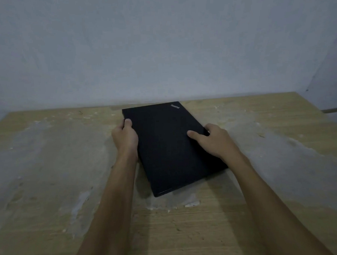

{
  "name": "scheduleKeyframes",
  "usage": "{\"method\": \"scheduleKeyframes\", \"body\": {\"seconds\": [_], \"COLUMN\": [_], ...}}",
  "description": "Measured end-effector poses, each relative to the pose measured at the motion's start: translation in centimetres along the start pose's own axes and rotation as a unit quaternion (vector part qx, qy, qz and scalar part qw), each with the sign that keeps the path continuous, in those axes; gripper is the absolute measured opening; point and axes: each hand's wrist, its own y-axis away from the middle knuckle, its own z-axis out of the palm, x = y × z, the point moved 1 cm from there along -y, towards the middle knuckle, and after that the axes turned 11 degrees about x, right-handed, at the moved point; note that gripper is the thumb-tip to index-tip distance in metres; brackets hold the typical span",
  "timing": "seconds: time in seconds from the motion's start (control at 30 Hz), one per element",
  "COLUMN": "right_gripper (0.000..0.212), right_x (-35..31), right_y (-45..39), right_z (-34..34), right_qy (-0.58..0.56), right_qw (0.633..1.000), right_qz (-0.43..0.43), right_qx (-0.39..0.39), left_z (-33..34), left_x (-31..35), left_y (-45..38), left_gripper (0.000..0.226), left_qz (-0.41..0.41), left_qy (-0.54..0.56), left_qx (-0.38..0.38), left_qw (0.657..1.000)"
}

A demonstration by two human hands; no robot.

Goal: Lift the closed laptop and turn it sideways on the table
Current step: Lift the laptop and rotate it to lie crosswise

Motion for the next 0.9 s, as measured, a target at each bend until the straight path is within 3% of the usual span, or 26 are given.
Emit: {"method": "scheduleKeyframes", "body": {"seconds": [0.13, 0.33, 0.47, 0.77, 0.9], "right_gripper": [0.054, 0.053, 0.048, 0.033, 0.027], "right_x": [0.3, 1.1, 1.4, 1.0, 0.1], "right_y": [-0.1, -0.5, -0.7, -0.6, -0.2], "right_z": [0.1, -0.8, -1.1, -0.9, -0.1], "right_qy": [-0.026, -0.101, -0.147, -0.243, -0.288], "right_qw": [0.999, 0.992, 0.984, 0.959, 0.940], "right_qz": [0.004, 0.042, 0.068, 0.134, 0.182], "right_qx": [0.031, 0.066, 0.077, 0.050, 0.036], "left_z": [0.3, 0.6, 0.9, 0.6, 0.0], "left_x": [0.7, 1.5, 1.7, 2.2, 2.7], "left_y": [0.2, 1.1, 1.6, 1.9, 1.8], "left_gripper": [0.028, 0.026, 0.029, 0.030, 0.038], "left_qz": [-0.041, -0.037, -0.029, -0.011, -0.048], "left_qy": [0.049, 0.044, 0.048, 0.038, 0.013], "left_qx": [-0.015, -0.168, -0.217, -0.239, -0.250], "left_qw": [0.998, 0.984, 0.975, 0.970, 0.967]}}
